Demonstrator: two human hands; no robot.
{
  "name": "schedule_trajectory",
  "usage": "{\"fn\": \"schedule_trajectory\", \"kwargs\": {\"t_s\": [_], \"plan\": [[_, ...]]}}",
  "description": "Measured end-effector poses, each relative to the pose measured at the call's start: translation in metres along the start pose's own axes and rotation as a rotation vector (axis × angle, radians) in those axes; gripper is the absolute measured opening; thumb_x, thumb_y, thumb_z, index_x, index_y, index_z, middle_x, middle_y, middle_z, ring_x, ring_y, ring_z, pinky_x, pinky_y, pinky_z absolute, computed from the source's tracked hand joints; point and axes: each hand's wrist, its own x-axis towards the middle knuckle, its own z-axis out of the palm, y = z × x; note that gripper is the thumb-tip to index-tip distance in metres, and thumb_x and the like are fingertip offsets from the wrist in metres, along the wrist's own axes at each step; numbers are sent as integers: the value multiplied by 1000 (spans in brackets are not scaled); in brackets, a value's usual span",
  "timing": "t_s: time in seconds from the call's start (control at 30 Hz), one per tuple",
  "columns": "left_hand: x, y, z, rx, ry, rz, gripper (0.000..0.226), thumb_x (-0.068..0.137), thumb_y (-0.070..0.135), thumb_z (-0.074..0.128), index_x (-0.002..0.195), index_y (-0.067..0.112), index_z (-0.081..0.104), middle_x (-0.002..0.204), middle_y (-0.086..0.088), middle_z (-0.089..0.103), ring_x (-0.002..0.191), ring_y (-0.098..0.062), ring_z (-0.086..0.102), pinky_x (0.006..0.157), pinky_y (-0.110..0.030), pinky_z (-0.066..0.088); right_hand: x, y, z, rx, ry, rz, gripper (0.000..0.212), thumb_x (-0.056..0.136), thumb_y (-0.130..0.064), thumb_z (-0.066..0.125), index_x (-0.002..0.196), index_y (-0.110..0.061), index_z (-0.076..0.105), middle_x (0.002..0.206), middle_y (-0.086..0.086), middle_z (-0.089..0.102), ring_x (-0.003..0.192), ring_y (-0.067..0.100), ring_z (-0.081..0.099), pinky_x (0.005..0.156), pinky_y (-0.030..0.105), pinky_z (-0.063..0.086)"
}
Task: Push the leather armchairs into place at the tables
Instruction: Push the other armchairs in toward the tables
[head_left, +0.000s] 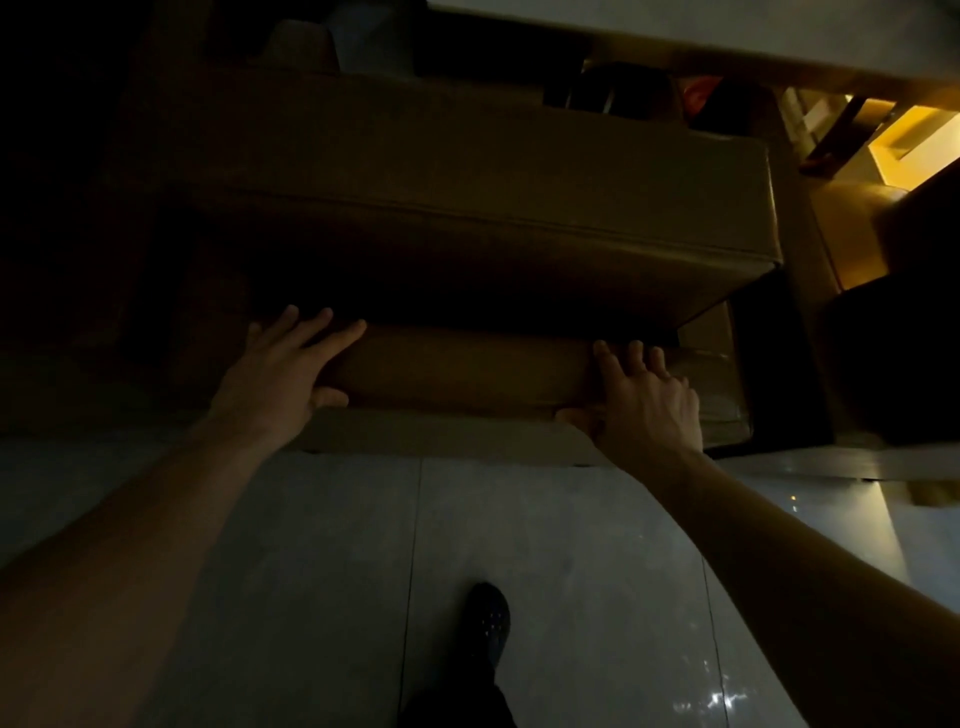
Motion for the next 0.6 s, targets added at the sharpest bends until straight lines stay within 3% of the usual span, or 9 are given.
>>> {"fn": "schedule_trajectory", "kwargs": {"t_s": [0.6], "plan": [[-20,21,10,15,92,-51,80,85,40,70,152,35,27,157,-10,33,144,-38,24,111,-60,29,-8,9,3,35,-2,-20,99,81,-79,46,157,-27,8,163,18,14,149,42,12,112,63,31]]}}
